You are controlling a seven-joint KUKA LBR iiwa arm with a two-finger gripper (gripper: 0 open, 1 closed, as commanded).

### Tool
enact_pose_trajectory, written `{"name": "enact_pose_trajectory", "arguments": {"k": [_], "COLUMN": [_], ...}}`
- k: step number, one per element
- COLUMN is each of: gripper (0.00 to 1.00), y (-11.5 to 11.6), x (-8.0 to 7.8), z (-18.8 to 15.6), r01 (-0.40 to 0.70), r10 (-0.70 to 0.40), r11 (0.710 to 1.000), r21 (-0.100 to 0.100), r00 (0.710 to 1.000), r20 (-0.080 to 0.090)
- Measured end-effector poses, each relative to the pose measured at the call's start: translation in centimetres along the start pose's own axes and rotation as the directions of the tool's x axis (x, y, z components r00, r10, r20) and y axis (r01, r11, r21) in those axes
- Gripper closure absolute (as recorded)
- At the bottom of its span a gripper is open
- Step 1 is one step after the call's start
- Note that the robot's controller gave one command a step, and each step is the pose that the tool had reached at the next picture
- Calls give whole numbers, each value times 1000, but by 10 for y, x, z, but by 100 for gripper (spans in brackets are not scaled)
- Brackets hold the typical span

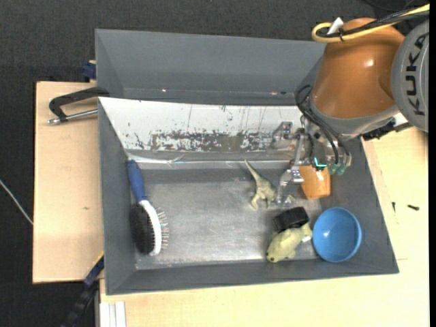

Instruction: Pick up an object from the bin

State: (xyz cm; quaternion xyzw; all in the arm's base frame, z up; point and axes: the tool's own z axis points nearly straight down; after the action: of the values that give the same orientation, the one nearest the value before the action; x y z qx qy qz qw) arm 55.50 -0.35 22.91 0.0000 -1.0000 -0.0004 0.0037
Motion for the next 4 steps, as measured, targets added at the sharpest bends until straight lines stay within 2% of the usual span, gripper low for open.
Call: {"name": "enact_pose_trajectory", "arguments": {"k": [1,2,3,4], "gripper": [0,0,0,0], "y": [-23,-71,-155,-146], "x": [-39,-41,-43,-29], "z": [158,126,121,139], "r01": [-45,-121,-209,-421], "r10": [45,121,209,421], "r11": [999,993,978,907], "r21": [-3,0,2,-9], "r00": [999,993,978,906], "r20": [10,18,17,37]}}
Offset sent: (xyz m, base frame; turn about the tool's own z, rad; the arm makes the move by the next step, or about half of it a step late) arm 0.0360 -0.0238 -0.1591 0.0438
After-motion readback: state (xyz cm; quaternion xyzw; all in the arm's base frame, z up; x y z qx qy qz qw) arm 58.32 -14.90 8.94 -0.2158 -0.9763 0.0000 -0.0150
